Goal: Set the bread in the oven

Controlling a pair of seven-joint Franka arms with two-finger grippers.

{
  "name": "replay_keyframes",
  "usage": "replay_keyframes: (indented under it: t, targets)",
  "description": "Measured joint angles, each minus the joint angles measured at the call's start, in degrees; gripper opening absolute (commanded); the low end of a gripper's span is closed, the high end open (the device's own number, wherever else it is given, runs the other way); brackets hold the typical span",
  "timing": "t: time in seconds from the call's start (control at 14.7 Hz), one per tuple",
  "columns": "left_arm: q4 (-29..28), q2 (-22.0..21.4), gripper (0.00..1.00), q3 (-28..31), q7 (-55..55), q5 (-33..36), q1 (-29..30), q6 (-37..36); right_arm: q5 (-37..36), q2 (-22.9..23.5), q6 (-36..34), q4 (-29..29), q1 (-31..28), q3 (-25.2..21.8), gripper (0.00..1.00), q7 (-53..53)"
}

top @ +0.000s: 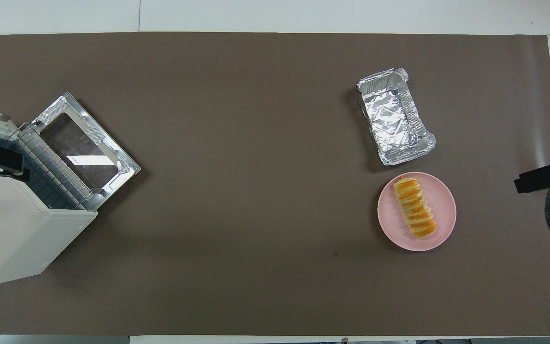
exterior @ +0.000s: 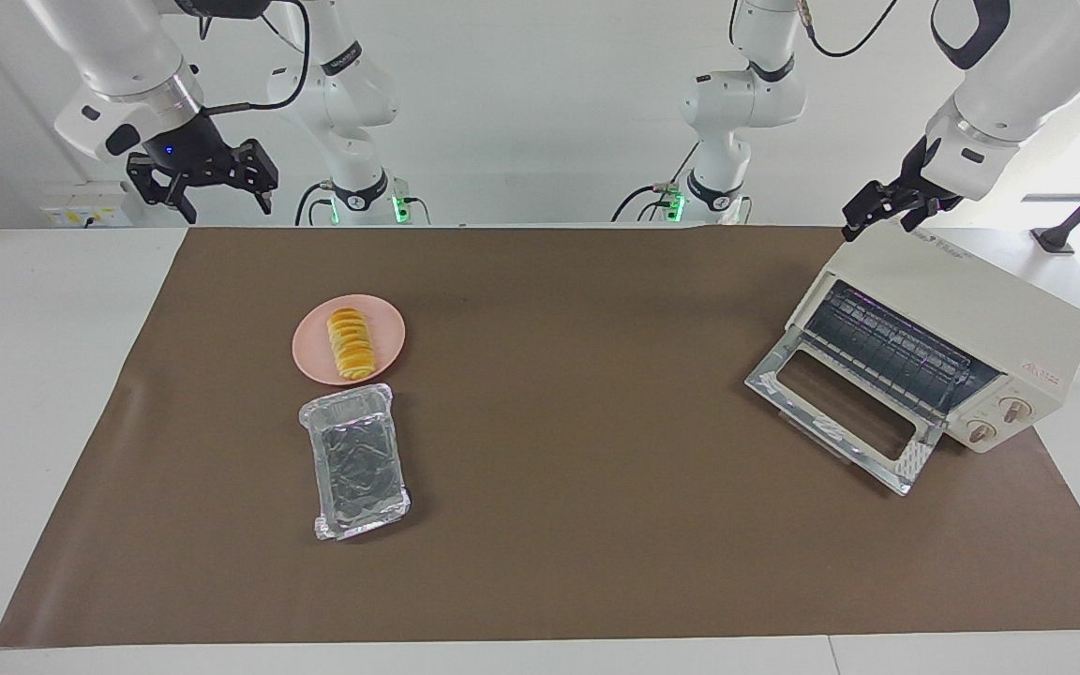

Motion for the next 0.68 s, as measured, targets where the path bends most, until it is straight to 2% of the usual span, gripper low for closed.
replay_keyframes:
  t: [0.68]
  targets:
    - [0.0,0.0,1.0,0.0,0.0,0.0,0.0,0.0,0.0,0.0,0.8,-1.2,1.7,0.2,1.0,0.0]
